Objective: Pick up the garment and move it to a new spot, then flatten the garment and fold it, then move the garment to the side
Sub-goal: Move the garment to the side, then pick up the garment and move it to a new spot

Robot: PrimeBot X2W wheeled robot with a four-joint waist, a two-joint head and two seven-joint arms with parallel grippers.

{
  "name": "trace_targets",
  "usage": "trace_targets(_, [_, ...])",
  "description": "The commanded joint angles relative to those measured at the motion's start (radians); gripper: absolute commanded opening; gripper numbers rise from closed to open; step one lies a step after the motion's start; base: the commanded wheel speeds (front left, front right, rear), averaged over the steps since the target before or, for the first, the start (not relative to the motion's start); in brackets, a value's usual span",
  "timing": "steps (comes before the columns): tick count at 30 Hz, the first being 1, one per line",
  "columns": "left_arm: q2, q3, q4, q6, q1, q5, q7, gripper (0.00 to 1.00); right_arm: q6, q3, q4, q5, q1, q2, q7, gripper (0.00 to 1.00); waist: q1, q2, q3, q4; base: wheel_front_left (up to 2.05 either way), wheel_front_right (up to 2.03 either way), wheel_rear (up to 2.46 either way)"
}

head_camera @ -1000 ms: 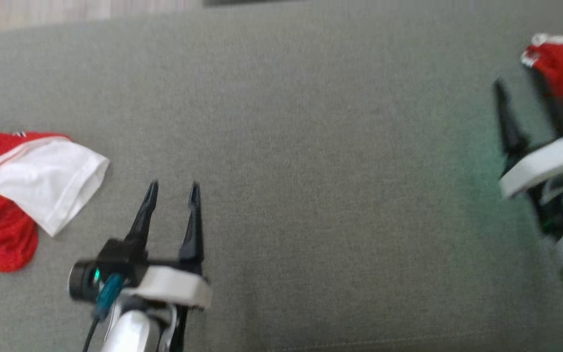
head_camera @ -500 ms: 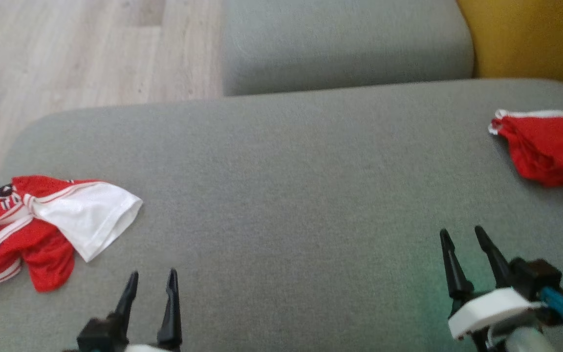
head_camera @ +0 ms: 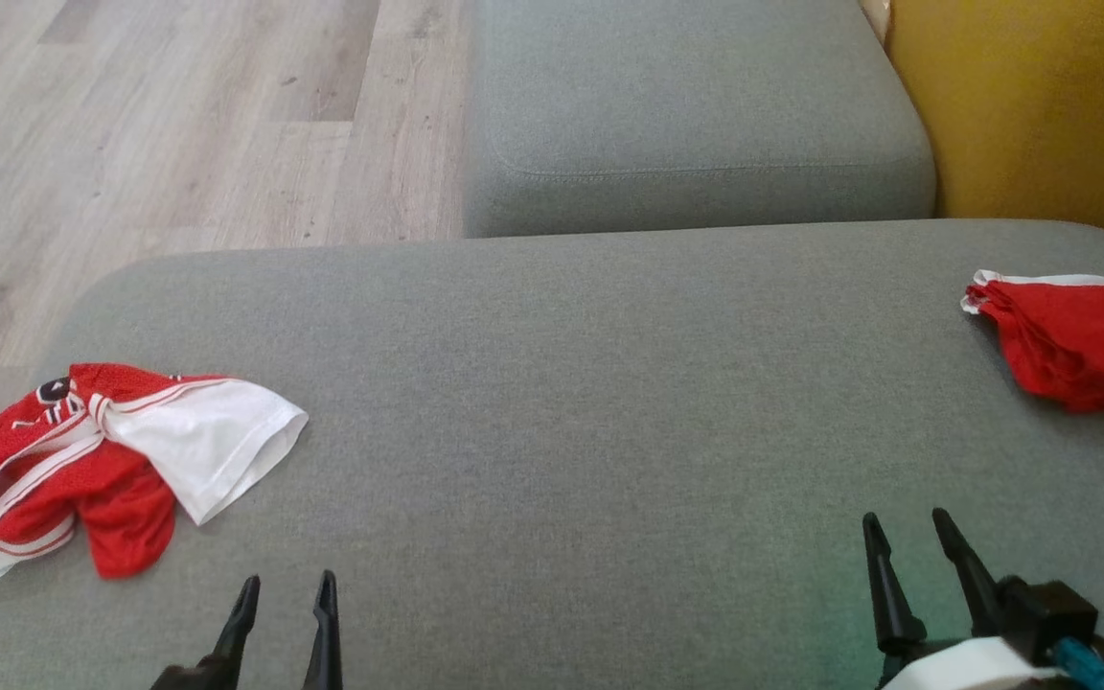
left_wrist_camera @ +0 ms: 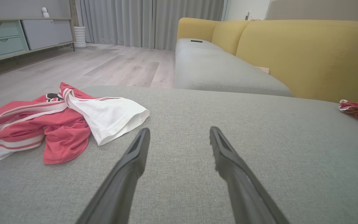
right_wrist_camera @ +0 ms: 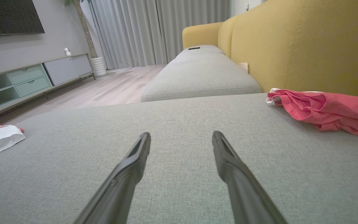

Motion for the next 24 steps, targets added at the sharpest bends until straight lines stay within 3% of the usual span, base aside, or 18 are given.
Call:
trace_targets(1, [-0.005,0.039,-0.038,-0.002,-0.032,0.004,-0.012,1.00,-0.001,0.019,-0.036,-0.007,-0.027,-0.003,-0.013,1.00,0.0001,0.0000,-0.001,-0.001,0.00,0.00,0.00])
trace_targets(24, [-0.005,0.039,-0.029,-0.004,-0.043,0.023,-0.012,1.00,-0.001,0.016,-0.031,-0.032,-0.012,0.019,-0.014,1.00,0.0001,0.0000,0.004,-0.007,0.00,0.00,0.00])
